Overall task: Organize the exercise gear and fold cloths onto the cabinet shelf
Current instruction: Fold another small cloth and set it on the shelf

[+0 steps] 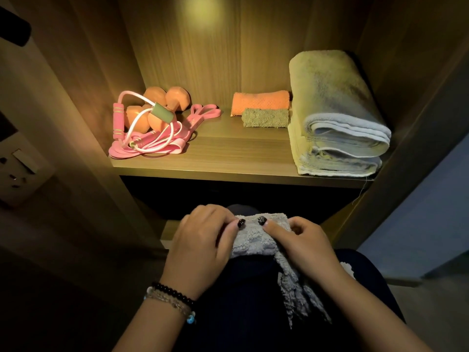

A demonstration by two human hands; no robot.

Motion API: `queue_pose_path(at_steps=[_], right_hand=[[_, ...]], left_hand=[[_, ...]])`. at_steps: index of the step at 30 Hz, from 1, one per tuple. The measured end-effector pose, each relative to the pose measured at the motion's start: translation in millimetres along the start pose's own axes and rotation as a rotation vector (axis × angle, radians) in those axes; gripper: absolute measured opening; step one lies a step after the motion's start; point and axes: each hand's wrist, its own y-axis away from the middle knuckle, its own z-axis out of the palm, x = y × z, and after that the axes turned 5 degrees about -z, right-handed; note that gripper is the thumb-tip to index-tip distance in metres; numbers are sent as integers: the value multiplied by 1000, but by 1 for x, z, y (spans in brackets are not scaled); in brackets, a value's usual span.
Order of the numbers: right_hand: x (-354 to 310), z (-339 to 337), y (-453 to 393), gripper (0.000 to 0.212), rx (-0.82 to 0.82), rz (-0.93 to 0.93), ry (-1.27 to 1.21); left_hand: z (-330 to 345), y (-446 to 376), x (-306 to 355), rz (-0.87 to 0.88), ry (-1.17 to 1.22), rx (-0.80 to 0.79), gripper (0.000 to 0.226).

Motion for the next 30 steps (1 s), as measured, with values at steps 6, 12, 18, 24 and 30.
queue_pose_path(at_steps=[6, 12, 18, 24, 30], right_hand=[[-5, -12, 4, 65, -106, 130, -44], [-13, -15, -1, 52, -54, -80, -100], [-47, -33, -29, 36, 99, -201, -216], [-57, -40, -81, 32, 191, -232, -171], [-37, -21, -148, 55, 297, -230, 111]], left_hand=[[1, 9, 2, -476, 252, -193, 64], [-2, 2, 6, -572, 490, -77, 36], [-7, -39, 16, -814, 1215, -89, 77], [26, -88, 13, -794, 1701, -90, 64], [63, -159, -12, -868, 1514, 46, 47]])
